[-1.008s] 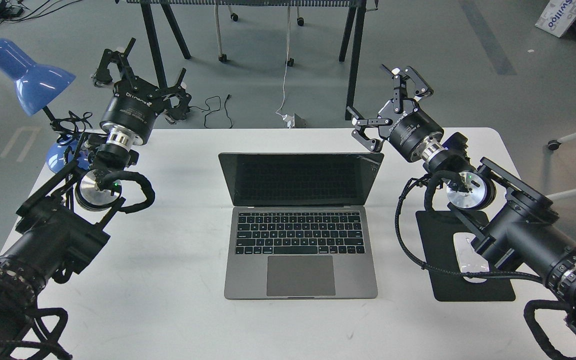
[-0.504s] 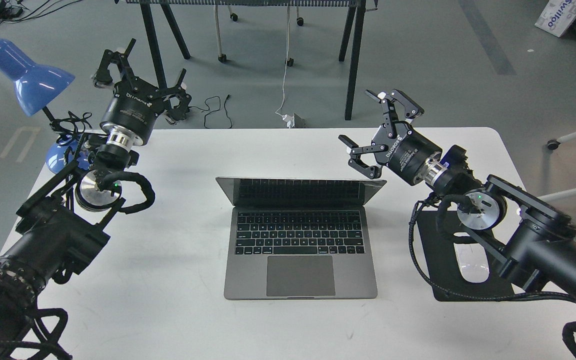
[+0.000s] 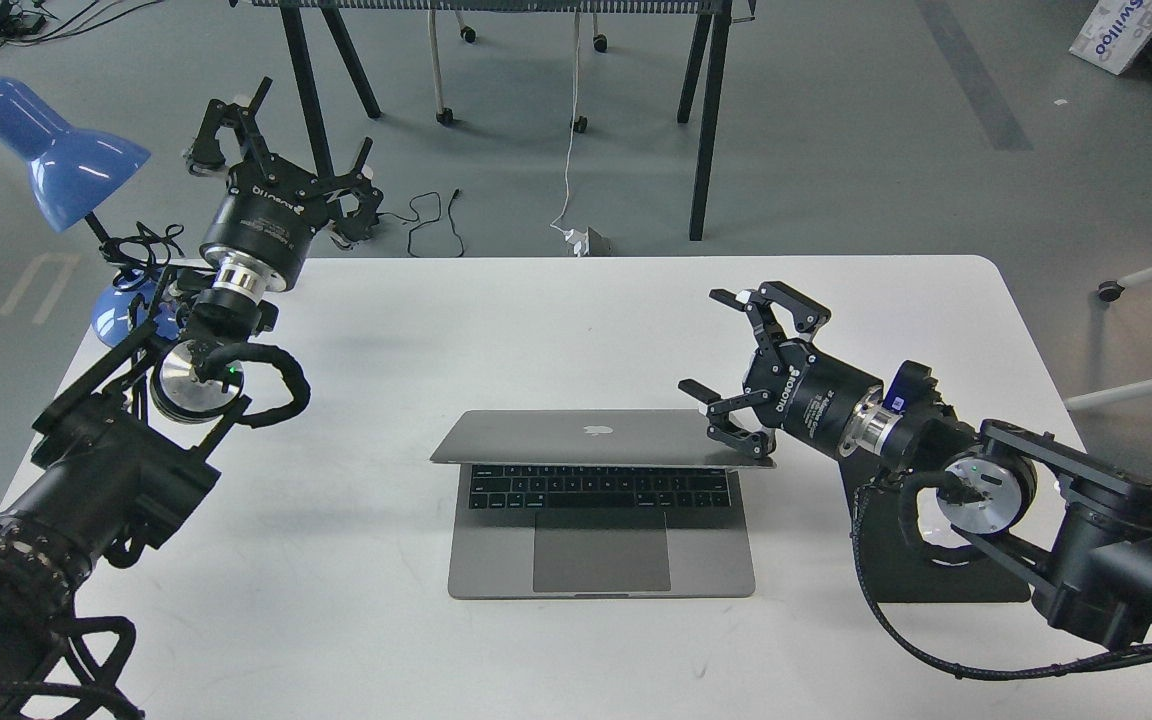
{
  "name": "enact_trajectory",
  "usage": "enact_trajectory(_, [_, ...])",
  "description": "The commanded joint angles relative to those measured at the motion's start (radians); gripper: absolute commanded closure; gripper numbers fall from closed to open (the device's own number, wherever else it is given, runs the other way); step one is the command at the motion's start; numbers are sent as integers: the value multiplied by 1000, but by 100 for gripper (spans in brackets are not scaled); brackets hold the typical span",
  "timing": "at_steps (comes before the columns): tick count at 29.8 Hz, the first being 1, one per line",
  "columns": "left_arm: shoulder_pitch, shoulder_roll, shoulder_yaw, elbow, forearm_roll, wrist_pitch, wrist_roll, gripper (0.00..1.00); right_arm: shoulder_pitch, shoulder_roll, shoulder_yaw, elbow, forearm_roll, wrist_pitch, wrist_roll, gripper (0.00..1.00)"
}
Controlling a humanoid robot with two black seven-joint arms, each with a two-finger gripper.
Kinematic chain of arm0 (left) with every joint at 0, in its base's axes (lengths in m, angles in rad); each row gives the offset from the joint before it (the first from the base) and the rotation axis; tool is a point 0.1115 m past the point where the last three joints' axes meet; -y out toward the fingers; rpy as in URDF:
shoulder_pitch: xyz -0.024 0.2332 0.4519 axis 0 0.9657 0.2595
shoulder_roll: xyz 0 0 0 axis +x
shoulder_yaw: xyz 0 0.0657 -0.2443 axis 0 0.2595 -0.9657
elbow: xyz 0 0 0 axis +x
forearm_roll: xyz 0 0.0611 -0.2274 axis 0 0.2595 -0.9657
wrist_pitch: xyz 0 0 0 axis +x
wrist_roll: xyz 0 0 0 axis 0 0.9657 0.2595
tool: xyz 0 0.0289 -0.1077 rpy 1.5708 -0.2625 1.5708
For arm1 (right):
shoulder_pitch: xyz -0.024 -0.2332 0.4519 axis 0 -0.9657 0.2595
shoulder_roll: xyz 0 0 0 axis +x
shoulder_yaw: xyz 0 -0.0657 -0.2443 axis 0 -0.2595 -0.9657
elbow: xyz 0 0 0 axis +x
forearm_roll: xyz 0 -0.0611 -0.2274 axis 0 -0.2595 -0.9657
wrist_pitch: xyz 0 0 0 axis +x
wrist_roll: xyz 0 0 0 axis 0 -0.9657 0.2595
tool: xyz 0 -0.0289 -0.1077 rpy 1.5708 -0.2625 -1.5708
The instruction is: Close notebook with right arm
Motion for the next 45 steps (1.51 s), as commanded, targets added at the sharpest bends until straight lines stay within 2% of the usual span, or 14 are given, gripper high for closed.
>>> enact_trajectory(1, [1,0,0,0,0,0,0,0,-23,7,-26,0,-71,-4,5,0])
enact_trajectory(10, [1,0,0,0,0,0,0,0,-88,17,-31,-11,-205,-6,3,0])
enact_trajectory(20, [1,0,0,0,0,0,0,0,-99,19,-79,-14,-286,-57,-1,0])
enact_trajectory(45, [3,0,1,-3,0,0,0,0,-88,19,-62,-26,-292,-75,-1,0])
